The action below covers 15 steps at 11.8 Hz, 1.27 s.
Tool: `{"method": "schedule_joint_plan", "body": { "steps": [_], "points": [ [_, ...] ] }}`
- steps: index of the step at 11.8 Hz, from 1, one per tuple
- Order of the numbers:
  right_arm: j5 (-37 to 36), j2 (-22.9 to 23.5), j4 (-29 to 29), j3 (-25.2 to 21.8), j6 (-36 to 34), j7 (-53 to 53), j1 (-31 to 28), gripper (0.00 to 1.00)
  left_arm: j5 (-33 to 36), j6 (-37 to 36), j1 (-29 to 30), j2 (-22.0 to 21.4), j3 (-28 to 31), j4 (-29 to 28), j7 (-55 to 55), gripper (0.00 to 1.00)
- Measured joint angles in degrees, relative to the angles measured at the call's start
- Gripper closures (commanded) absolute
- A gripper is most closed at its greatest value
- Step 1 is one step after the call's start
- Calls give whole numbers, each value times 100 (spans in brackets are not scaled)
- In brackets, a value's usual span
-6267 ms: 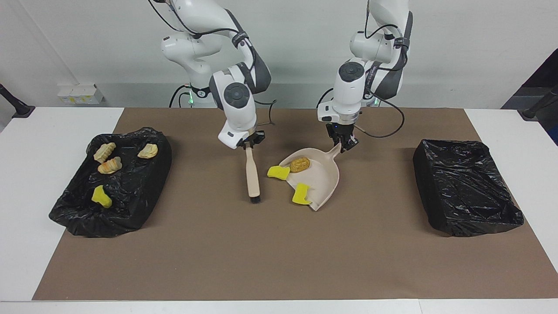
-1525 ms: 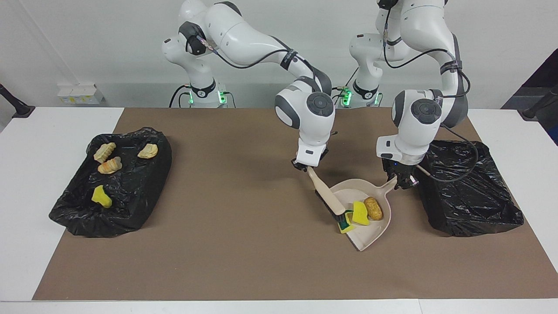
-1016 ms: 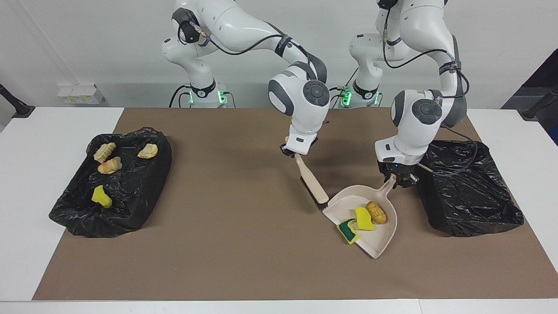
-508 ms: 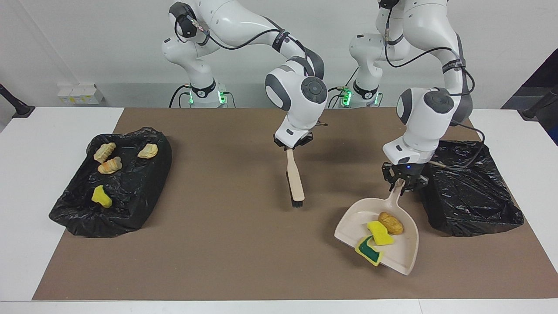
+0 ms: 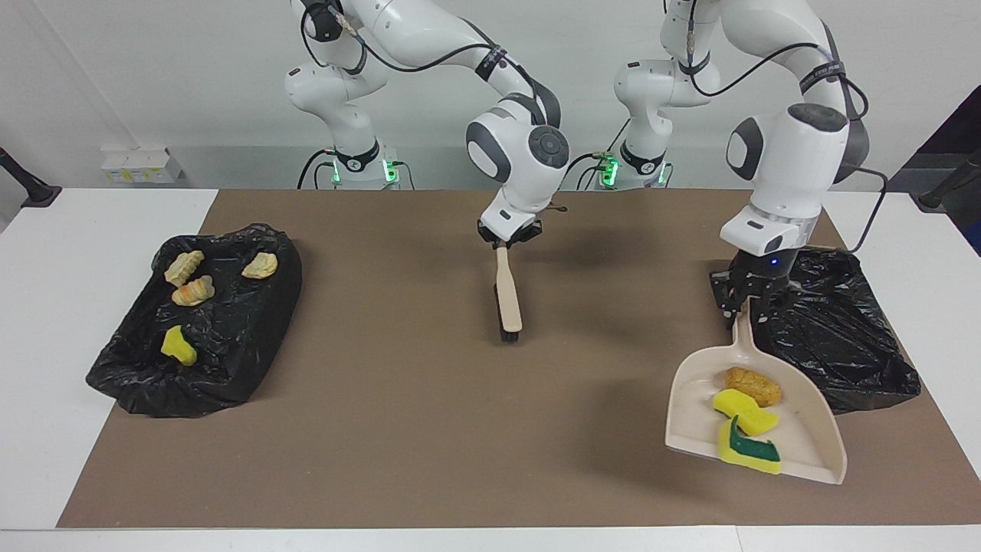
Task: Sweep and dump trash in bin
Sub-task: 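Carry the loaded dustpan to the bin nearest the left arm, then tip the dustpan into the bin while the right gripper sets down the brush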
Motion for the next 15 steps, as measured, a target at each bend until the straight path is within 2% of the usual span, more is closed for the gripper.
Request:
{"method": "schedule_joint_plan", "body": {
  "steps": [2,5,6,7,11,13,15],
  "points": [
    [458,-347,-577,18,238,45,213,100,-140,-333,181,-237,4,0,-19,100],
    [842,-816,-1448,29,1070,306,576,100,-340,-1016,635,-587,18,-2,134,100],
    [893,-916,-1601,30,1164,357,630,54,-373,-1162,805,-657,24,-3,317,100],
    [928,-981,-1686,29,1193,371,633,1,-478,-1338,1034,-713,34,-2,674,100],
    [962,-1014,-1558,-9,1181,371,584,0,-667,-2498,2291,-940,72,-4,2792,100],
    [949,-1029,-1201,-21,953,321,362,0,-666,-3052,2737,-1088,120,-30,3518,100],
    [934,-1081,-717,-35,506,-71,-95,0,-334,-3498,2876,-1235,135,-123,3736,100]
  ]
}}
